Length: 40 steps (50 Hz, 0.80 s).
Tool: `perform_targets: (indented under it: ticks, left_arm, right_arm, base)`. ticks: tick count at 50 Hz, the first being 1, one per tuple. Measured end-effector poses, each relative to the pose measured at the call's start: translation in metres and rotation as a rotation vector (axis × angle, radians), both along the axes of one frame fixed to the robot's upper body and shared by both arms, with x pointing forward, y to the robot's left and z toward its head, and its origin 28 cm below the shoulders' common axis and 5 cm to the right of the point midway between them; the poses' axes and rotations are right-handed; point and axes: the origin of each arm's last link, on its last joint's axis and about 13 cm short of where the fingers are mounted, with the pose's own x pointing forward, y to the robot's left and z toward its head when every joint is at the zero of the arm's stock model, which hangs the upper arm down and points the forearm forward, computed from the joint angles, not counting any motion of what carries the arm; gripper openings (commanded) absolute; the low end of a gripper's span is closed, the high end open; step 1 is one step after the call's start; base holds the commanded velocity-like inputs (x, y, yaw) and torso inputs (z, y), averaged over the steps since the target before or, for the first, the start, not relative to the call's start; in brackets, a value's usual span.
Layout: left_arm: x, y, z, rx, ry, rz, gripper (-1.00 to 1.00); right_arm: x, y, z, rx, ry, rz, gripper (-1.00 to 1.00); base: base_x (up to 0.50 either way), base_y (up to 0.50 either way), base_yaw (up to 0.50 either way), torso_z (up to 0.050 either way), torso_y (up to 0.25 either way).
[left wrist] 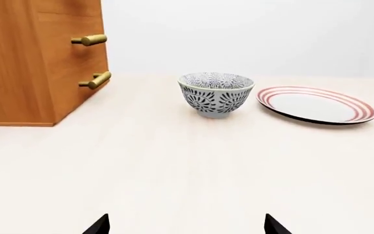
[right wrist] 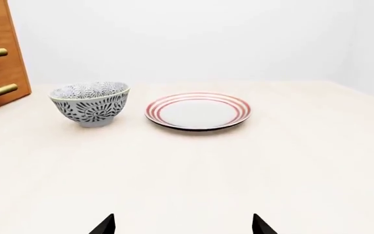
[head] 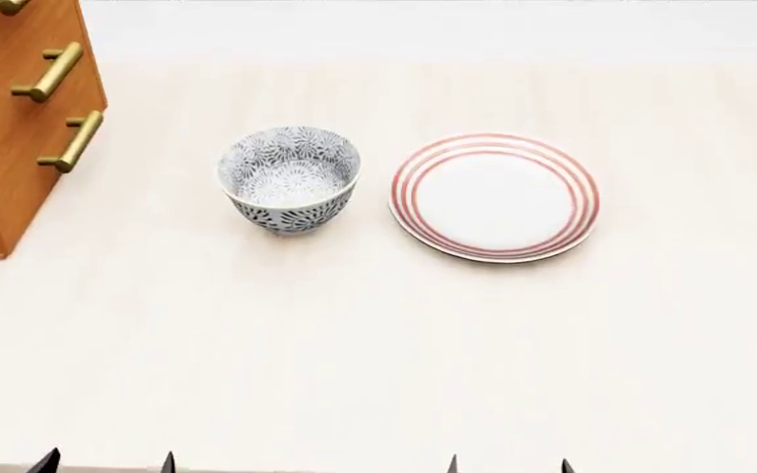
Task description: Open the top drawer of the cabinet.
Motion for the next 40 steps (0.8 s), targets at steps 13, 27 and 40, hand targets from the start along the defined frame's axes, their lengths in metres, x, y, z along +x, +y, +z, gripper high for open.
perform_targets:
  ticks: [13, 27, 40]
  left_arm:
    - [-0.0004, 0.0000, 0.0005, 0.000, 0.002, 0.001, 1.00]
    - [-0.0006, 0.0002, 0.0004, -0.003, 0.003, 0.003, 1.00]
    - [-0.0008, 0.0001, -0.0013, -0.006, -0.001, 0.001, 1.00]
  right_arm:
    - [-0.0001, 0.0001, -0.0001, -0.001, 0.000, 0.002, 1.00]
    - [-0.0001, 0.0001, -0.0016, -0.001, 0.000, 0.003, 1.00]
    - [-0.0018, 0.0000, 0.0001, 0.024, -0.018, 0.008, 1.00]
  base:
    - [0.00, 0.00, 0.00, 0.050, 0.000]
    - [0.00, 0.00, 0.00, 0.043, 0.000]
    - [0.38, 0.00, 0.00, 0.000, 0.000]
